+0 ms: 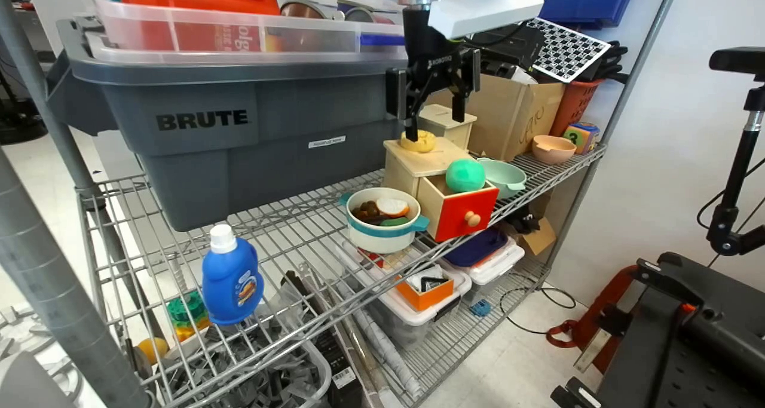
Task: Put the apple slice in the white pot.
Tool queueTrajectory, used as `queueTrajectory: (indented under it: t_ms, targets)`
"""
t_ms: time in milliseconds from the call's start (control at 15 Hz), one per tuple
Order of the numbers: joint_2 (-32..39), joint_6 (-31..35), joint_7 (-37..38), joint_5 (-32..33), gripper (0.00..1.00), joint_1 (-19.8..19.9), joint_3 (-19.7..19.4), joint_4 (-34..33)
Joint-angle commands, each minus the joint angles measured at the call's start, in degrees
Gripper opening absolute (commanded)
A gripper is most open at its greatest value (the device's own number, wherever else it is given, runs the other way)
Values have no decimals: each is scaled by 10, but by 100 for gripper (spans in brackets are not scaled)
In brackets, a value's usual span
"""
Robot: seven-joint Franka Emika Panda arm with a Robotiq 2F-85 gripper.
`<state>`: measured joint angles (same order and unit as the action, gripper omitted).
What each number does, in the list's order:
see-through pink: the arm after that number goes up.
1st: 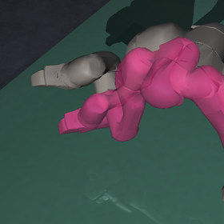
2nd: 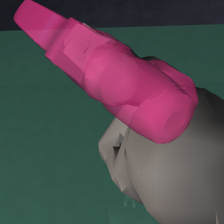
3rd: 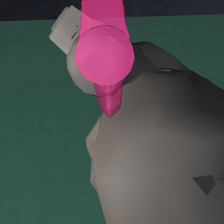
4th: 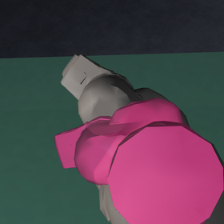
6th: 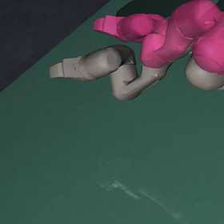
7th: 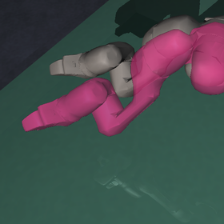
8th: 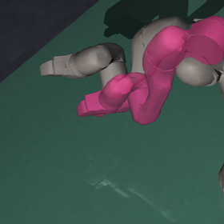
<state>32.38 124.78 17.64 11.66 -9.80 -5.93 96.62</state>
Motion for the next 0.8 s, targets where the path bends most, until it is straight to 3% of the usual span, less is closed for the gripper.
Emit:
queueTrajectory:
  t_ms: [0, 733]
  targets:
    - [-86, 34, 32, 30, 100, -13, 4, 110]
    - [-263, 53, 43, 54, 100, 4, 29, 291]
